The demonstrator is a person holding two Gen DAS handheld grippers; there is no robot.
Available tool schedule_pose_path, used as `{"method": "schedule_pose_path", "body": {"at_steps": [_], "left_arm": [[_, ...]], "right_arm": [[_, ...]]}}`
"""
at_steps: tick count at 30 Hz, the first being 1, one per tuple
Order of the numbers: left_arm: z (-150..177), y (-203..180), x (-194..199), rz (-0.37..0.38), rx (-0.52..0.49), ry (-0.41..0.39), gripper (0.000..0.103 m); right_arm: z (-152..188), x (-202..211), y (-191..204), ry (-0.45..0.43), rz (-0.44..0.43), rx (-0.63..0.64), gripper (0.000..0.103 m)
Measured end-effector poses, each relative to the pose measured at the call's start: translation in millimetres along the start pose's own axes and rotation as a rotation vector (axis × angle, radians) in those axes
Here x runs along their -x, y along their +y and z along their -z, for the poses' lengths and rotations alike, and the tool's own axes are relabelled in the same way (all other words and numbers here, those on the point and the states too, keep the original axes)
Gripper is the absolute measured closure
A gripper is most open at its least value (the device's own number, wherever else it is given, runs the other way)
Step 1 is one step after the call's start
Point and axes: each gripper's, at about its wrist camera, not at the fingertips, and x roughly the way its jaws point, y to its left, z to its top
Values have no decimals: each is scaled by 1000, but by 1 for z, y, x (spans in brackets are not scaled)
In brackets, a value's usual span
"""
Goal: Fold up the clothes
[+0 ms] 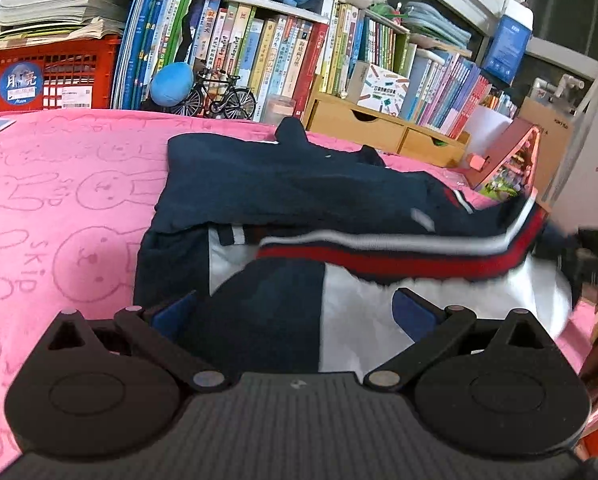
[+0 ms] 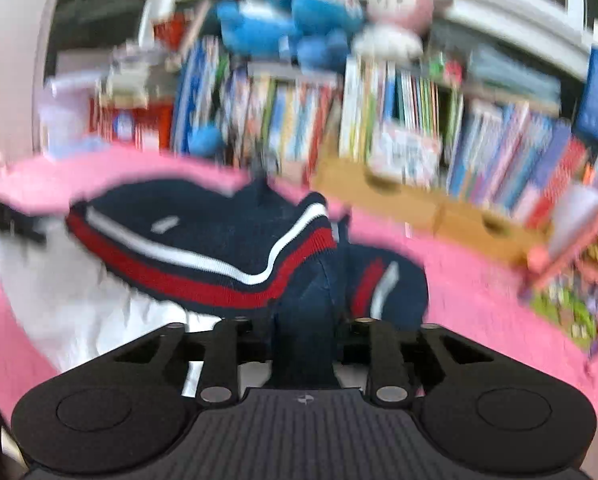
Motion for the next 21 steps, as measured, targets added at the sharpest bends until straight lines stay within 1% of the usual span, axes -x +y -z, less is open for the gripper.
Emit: {"method": "schedule_pose_path", "body": {"at_steps": [1, 3, 4, 6, 7, 8, 9, 10, 12, 14, 15, 16, 17, 18, 19, 20, 21], "left_arm": [[-2, 0, -1, 0, -3, -1, 0], [-10, 6, 1, 3, 24, -17, 0], [-16, 12, 0, 24, 54, -11, 0], [-24, 23, -10, 91, 103, 51, 0], [-26, 26, -20, 108, 115, 101, 0], [-27, 28, -31, 121, 125, 154, 0], [-26, 28, -42, 117, 135, 196, 0], [-25, 24, -43, 105, 123, 179, 0], [-23, 19, -46, 91, 118, 175, 0], [-20, 12, -46, 95, 90, 167, 3], [-16, 5, -43, 98, 61, 158, 17], [-13, -1, -39, 100, 30, 147, 28], [-8, -9, -32, 100, -17, 128, 31], [-4, -17, -24, 99, -70, 105, 36], [-2, -20, -16, 158, -99, 83, 36], [-2, -20, -7, 235, -119, 62, 36], [-5, -15, 1, 311, -100, 33, 31]], "right_arm": [[8, -3, 0, 41, 21, 12, 38], [19, -8, 1, 68, 72, 30, 26], [21, -8, 0, 61, 82, 25, 23], [16, -5, -6, 12, 56, -31, 14], [14, -4, -10, -14, 40, -61, 11], [10, -5, -13, -31, 19, -88, 11], [7, -6, -16, -47, -5, -113, 11], [4, -12, -15, -44, -6, -109, 11], [-1, -25, -12, -30, 1, -88, 11], [-5, -40, -9, -13, 0, -64, 14], [-4, -47, -6, 5, -14, -55, 20], [-3, -54, -3, 31, -36, -57, 40], [-1, -60, -1, 54, -62, -67, 49], [2, -61, 3, 59, -72, -71, 54], [4, -58, 8, 44, -65, -52, 61], [5, -51, 12, 24, -63, -32, 66], [6, -43, 16, 4, -64, -13, 70]]}}
